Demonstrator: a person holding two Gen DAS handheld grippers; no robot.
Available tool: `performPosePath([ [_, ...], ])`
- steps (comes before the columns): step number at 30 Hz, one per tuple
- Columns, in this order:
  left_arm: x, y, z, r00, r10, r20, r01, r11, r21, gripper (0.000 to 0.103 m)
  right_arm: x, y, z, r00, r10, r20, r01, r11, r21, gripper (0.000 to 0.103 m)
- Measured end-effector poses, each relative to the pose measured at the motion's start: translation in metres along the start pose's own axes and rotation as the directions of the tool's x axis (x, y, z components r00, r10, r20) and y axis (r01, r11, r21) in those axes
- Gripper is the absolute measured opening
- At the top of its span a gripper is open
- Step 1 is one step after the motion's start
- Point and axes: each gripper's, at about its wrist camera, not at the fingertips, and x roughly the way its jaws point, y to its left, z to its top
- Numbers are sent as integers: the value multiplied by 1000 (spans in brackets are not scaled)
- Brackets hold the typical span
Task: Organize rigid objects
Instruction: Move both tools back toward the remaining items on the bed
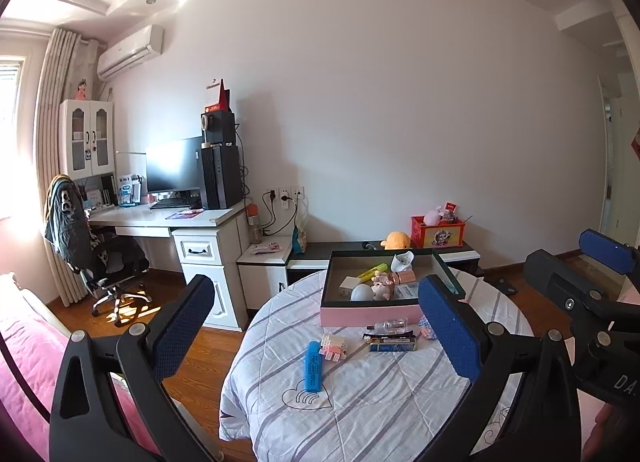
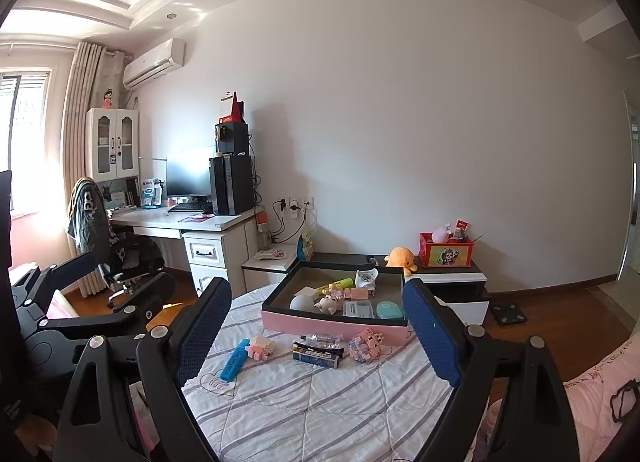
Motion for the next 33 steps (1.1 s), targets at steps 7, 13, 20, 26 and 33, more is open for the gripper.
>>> performPosePath([
  [7, -9, 0, 2, 1000, 6, 17, -6, 1000, -10, 103, -10, 1, -2, 1000, -6, 12, 6, 1000, -4, 89],
  [13, -2, 0, -2, 1000, 5, -5, -5, 1000, -8, 103, -9, 1, -5, 1000, -10, -3, 10, 1000, -4, 89],
  [20, 19, -1, -14, 999, 2, -50, -2, 1000, -2, 103, 10, -2, -12, 999, -9, -52, 9, 1000, 0, 89],
  [26, 68, 3, -43, 982, -23, -189, 24, 1000, 6, 103, 50, -3, -33, 989, 1, -148, -1, 1000, 0, 89],
  [33, 141, 14, -102, 909, -80, -409, 67, 997, -45, 103, 122, -1, -84, 934, 52, -354, -50, 999, 15, 89],
])
